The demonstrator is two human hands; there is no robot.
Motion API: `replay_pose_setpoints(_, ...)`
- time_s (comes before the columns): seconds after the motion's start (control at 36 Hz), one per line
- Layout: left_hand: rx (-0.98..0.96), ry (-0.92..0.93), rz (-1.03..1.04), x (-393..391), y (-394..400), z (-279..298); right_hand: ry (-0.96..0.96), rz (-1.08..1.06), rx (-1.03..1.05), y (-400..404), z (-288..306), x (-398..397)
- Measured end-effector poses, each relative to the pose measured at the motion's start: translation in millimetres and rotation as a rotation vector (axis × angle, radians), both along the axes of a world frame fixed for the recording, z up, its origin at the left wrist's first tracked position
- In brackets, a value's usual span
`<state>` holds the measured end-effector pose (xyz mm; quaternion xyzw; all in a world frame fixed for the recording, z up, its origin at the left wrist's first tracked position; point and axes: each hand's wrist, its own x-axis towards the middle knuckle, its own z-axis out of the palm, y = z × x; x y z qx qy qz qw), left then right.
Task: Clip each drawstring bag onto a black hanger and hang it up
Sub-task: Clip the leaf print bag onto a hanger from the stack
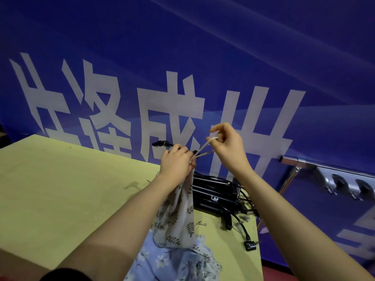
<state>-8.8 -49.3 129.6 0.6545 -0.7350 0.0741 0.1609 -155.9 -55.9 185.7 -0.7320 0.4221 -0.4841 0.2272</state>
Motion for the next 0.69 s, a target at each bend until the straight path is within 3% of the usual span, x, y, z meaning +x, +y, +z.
replay_pose_setpoints(0.08, 0.021, -0.012, 0.023, -4, -1, 3, 0.516, -0.041, -0.152, -1, -1, -1)
replay_pose_setpoints(0.17, 0.03, -0.031, 0.039, -5, -2, 3, 0.605, -0.079, -0.191, 0, -7, 1)
replay_pose_setpoints(0.25, 0.036, -0.039, 0.05, -5, -3, 3, 0.362, -0.116, -0.163, 0, -12, 3)
replay_pose_setpoints(0.44, -0.044, -0.064, 0.088, -2, -4, -3, -0.317, -0.152, 0.196, 3, -9, 8)
replay_pose_setpoints(0.61, -0.023, -0.124, 0.071, 2, -4, -8, -0.608, -0.193, 0.352, -4, -6, 14)
replay_pose_setpoints(0.69, -0.001, -0.152, 0.069, 4, -6, -9, -0.582, -0.178, 0.294, -6, -8, 14)
